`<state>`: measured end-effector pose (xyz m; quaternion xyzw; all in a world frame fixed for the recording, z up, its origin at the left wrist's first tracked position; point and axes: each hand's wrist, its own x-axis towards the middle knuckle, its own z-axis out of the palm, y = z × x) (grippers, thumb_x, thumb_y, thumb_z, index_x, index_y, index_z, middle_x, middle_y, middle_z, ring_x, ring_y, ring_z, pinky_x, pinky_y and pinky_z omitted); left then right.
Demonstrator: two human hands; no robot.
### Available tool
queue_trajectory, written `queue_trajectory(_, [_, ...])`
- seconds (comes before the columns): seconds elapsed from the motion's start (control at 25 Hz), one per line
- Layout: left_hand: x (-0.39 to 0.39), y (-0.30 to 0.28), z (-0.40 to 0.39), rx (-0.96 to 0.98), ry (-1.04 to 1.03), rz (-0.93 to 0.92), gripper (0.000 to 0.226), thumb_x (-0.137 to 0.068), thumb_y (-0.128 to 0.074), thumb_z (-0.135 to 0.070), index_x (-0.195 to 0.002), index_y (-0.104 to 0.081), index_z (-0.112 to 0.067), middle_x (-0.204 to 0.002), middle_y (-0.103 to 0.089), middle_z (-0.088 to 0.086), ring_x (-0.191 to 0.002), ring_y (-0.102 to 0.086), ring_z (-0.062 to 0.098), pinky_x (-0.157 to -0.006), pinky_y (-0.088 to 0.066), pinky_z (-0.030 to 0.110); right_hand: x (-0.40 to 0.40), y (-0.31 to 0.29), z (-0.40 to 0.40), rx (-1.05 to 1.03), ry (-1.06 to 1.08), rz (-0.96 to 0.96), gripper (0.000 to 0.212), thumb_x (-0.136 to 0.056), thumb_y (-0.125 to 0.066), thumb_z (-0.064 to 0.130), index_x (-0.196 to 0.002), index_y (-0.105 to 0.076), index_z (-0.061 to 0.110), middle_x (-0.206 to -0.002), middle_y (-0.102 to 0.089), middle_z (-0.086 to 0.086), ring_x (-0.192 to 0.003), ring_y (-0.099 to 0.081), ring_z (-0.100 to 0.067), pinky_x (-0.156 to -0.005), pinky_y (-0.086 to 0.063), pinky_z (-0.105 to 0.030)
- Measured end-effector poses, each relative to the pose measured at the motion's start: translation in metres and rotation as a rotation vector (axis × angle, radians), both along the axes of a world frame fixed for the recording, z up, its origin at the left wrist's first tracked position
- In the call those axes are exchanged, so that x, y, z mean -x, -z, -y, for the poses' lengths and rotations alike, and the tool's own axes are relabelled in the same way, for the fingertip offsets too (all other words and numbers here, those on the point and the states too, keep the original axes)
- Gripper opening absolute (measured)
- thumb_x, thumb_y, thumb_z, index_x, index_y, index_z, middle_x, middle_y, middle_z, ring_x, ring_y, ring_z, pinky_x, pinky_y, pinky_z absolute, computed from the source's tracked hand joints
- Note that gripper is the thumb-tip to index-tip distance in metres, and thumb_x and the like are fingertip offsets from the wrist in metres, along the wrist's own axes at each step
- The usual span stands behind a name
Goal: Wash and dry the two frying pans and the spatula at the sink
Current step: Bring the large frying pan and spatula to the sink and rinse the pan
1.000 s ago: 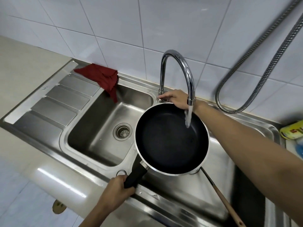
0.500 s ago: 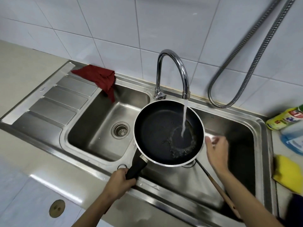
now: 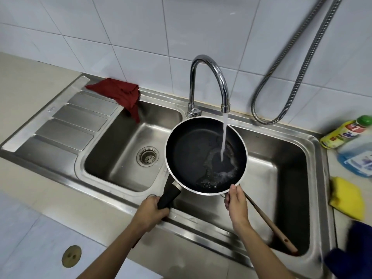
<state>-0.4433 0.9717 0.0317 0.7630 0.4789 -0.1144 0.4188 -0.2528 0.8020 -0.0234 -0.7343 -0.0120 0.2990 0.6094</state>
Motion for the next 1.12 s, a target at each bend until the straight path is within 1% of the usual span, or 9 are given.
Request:
queue_trajectory(0.12, [0.000, 0.002, -0.003, -0.031, 0.016, -0.026, 0.015, -0.077, -0.065, -0.020, -0.078, -0.054, -0.010, -0.068, -0.057, 0.002, -0.055, -0.053, 0.013, -0.044, -0.033, 0.018, 0.009, 0.016, 0.001, 0.025, 0.028, 0.109, 0.030, -0.102, -0.038, 0.028, -0.075, -0.041, 0.015, -0.065, -0.037, -0.003, -0.062, -0.034, -0.017, -0.059, -0.033, -0.034])
queue_trajectory(0.24, [0.001, 0.004, -0.004, -0.045, 0.045, -0.037, 0.016, -0.077, -0.065, -0.020, -0.073, -0.052, -0.013, -0.069, -0.056, 0.003, -0.055, -0.053, 0.013, -0.045, -0.033, 0.018, 0.012, 0.026, 0.006, 0.046, 0.000, 0.145, 0.031, -0.102, -0.039, 0.030, -0.074, -0.043, 0.015, -0.060, -0.043, 0.005, -0.062, -0.040, -0.015, -0.062, -0.036, -0.035])
queue_trajectory(0.36, [0.001, 0.005, -0.004, -0.040, 0.047, -0.044, 0.016, -0.078, -0.066, -0.021, -0.081, -0.057, -0.007, -0.076, -0.063, 0.011, -0.059, -0.057, 0.016, -0.047, -0.036, 0.020, 0.012, 0.024, 0.009, 0.028, 0.000, 0.152, 0.031, -0.102, -0.038, 0.031, -0.073, -0.044, 0.019, -0.060, -0.045, 0.006, -0.061, -0.041, -0.014, -0.060, -0.036, -0.034])
queue_trajectory(0.44, [0.000, 0.004, -0.004, -0.034, 0.054, -0.044, 0.015, -0.079, -0.066, -0.020, -0.080, -0.056, -0.009, -0.073, -0.062, 0.008, -0.054, -0.055, 0.014, -0.043, -0.035, 0.017, 0.013, 0.022, 0.009, 0.036, -0.016, 0.186, 0.031, -0.102, -0.036, 0.033, -0.075, -0.043, 0.018, -0.061, -0.044, 0.002, -0.060, -0.041, -0.015, -0.059, -0.036, -0.034])
queue_trajectory(0.52, [-0.001, 0.003, -0.004, -0.013, 0.047, -0.034, 0.013, -0.080, -0.066, -0.018, -0.079, -0.054, -0.012, -0.068, -0.059, 0.004, -0.046, -0.051, 0.010, -0.038, -0.032, 0.015, 0.014, 0.020, 0.009, 0.050, -0.012, 0.189, 0.031, -0.102, -0.036, 0.034, -0.075, -0.043, 0.020, -0.062, -0.043, 0.001, -0.061, -0.041, -0.015, -0.059, -0.037, -0.034])
queue_trajectory(0.6, [-0.001, 0.002, -0.004, 0.002, 0.043, -0.026, 0.013, -0.079, -0.066, -0.017, -0.078, -0.053, -0.013, -0.067, -0.060, 0.005, -0.045, -0.051, 0.009, -0.037, -0.033, 0.015, 0.013, 0.014, 0.007, 0.039, -0.003, 0.179, 0.031, -0.102, -0.036, 0.034, -0.074, -0.043, 0.023, -0.062, -0.042, 0.002, -0.061, -0.039, -0.016, -0.059, -0.036, -0.035])
queue_trajectory(0.76, [-0.001, 0.001, -0.005, 0.035, 0.007, -0.011, 0.012, -0.078, -0.065, -0.017, -0.081, -0.055, -0.010, -0.065, -0.061, 0.006, -0.042, -0.051, 0.010, -0.037, -0.035, 0.019, 0.008, -0.001, 0.004, -0.014, -0.008, 0.167, 0.032, -0.102, -0.036, 0.030, -0.075, -0.040, 0.014, -0.062, -0.037, -0.002, -0.059, -0.034, -0.018, -0.053, -0.032, -0.030])
queue_trajectory(0.88, [-0.001, 0.000, -0.005, 0.044, 0.012, 0.002, 0.012, -0.079, -0.064, -0.015, -0.077, -0.054, -0.009, -0.062, -0.058, 0.005, -0.038, -0.047, 0.009, -0.035, -0.034, 0.019, 0.006, -0.005, 0.005, -0.013, -0.033, 0.164, 0.034, -0.102, -0.037, 0.028, -0.076, -0.040, 0.007, -0.060, -0.039, -0.003, -0.057, -0.035, -0.017, -0.051, -0.033, -0.026])
queue_trajectory(1.12, [0.000, 0.000, -0.006, 0.059, -0.003, 0.001, 0.018, -0.078, -0.065, -0.016, -0.085, -0.058, -0.001, -0.062, -0.059, 0.008, -0.036, -0.047, 0.010, -0.036, -0.034, 0.021, 0.005, -0.009, 0.007, 0.020, -0.055, 0.157, 0.034, -0.102, -0.038, 0.027, -0.072, -0.043, 0.011, -0.059, -0.043, -0.003, -0.056, -0.039, -0.014, -0.052, -0.036, -0.028])
